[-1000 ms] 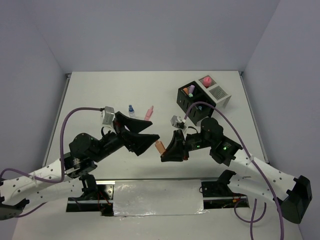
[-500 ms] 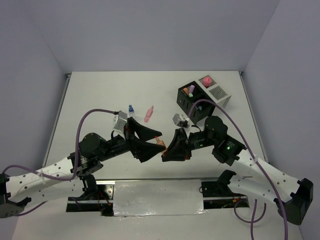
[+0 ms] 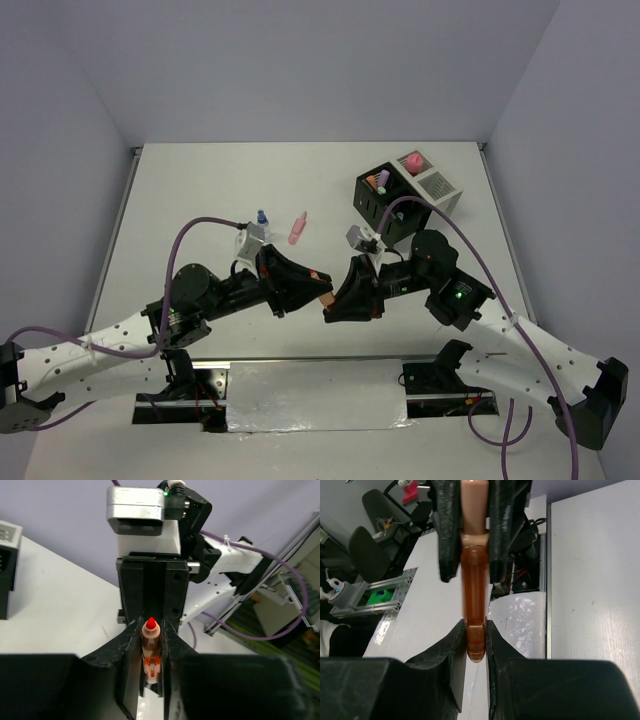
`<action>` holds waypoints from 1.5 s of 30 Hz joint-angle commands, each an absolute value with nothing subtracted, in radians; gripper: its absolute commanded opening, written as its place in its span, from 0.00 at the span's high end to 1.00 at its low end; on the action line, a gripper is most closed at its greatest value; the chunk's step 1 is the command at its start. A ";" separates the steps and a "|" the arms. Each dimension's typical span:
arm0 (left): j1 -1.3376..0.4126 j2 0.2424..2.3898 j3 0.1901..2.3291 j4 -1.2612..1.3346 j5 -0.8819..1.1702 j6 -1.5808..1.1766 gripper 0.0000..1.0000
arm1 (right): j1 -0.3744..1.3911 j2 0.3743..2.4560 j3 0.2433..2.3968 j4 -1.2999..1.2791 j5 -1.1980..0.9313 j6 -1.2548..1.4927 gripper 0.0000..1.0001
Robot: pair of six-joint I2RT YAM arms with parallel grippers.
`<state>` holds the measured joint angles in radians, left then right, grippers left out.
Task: Sort the stationery into containers
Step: Close the pen cap on the pen.
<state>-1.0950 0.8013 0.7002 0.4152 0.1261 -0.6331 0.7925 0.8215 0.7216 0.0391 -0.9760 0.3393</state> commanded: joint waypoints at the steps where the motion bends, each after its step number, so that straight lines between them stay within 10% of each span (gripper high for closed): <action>1: -1.094 0.785 0.724 0.456 0.115 -0.614 0.80 | 0.796 0.813 0.775 0.052 -0.982 0.327 1.00; 13: -1.062 0.674 0.775 0.353 -0.073 -0.618 1.00 | 0.795 0.839 0.658 0.055 -0.976 0.276 1.00; 19: -1.055 0.693 0.847 0.308 -0.042 -0.584 0.65 | 0.795 0.831 0.644 0.092 -0.983 0.302 1.00; 24: -1.055 0.732 0.853 0.340 0.028 -0.589 0.97 | 0.795 0.831 0.655 0.092 -0.986 0.304 1.00; 33: -1.054 0.739 0.807 0.399 0.104 -0.589 0.18 | 0.795 0.816 0.664 0.069 -0.942 0.301 1.00; 45: -1.054 0.767 0.733 0.437 0.216 -0.594 0.36 | 0.790 0.782 0.716 0.072 -0.907 0.319 1.00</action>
<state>-1.0557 0.7624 0.7372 0.3565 0.1734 -0.6044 0.7921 0.8040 0.6567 0.0505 -0.9234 0.3187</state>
